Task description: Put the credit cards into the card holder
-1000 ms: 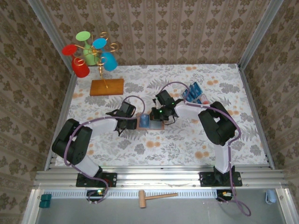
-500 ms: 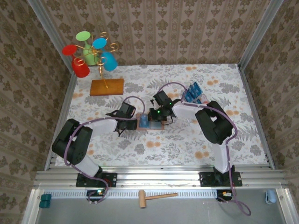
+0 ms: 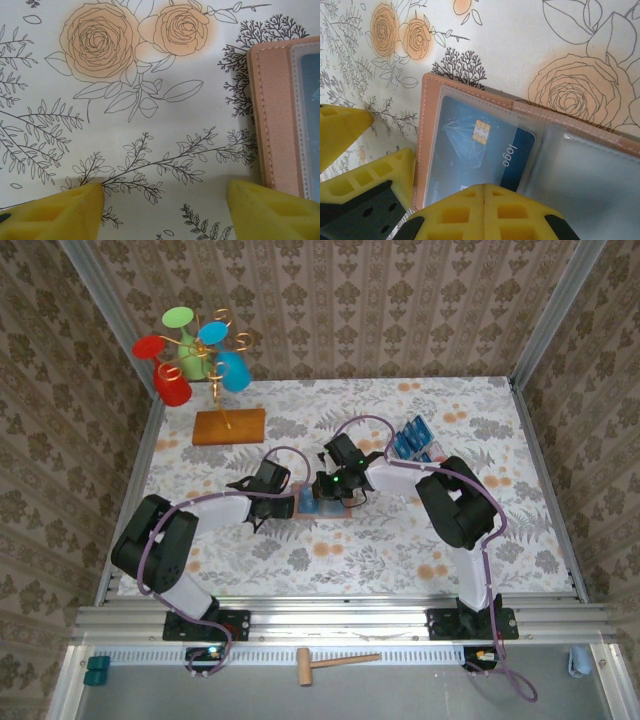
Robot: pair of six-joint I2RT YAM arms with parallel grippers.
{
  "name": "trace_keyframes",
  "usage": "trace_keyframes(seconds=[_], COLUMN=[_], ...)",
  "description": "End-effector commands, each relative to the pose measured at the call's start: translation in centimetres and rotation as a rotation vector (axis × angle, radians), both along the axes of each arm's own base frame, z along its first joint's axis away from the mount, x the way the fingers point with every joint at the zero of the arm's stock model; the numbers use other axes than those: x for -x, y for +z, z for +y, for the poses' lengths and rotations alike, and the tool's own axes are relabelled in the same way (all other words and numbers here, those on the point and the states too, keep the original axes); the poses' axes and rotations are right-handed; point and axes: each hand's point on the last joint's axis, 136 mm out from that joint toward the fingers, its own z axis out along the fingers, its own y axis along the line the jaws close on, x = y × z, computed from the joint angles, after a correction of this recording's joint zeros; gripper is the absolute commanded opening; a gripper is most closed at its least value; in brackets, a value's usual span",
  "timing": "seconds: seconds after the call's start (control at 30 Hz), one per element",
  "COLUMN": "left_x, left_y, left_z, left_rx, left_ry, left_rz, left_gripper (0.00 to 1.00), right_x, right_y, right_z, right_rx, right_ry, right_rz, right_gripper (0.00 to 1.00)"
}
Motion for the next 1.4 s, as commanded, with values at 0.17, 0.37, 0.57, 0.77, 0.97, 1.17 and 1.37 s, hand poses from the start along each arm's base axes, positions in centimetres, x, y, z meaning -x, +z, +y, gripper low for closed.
trace_keyframes(seconds=[0.17,0.37,0.57,0.77,0.97,1.17,1.37], left_x=[0.3,-0.1,-0.5,-0.9,-0.8,-0.3,0.2], left_y=[-0.1,2.0,4.7,5.9,4.7,3.0,1.4], left_z=[0.1,0.3,0.5,-0.6,-2.2,-3.1,-2.5], left_rx=[-0.001,0.016,0.037,0.079,0.071,0.054,-0.002], left_ry=[0.007,0.010,0.010,-0.019,-0.056,-0.068,-0.058], left_rz=[0.014,-0.023,-0.065,-0.076,-0.055,-0.032,-0.020], left_gripper=[0.68,0.68,0.68,0.69,0.69,0.69,0.69], right_x=[0.0,-0.9,-1.3,-1.2,-0.7,-0.3,-0.3], right_y=[3.3,5.4,5.3,4.2,2.7,1.7,1.5], right_z=[-0.7,-4.6,-6.8,-6.9,-6.6,-6.3,-5.9], right_rx=[0.003,0.058,0.078,0.118,0.157,0.205,0.219], right_ry=[0.018,-0.034,-0.059,-0.036,-0.014,0.020,0.037], right_rz=[-0.035,-0.087,-0.084,-0.068,-0.049,-0.047,-0.047], right_gripper=[0.00,0.17,0.43,0.48,0.48,0.48,0.48])
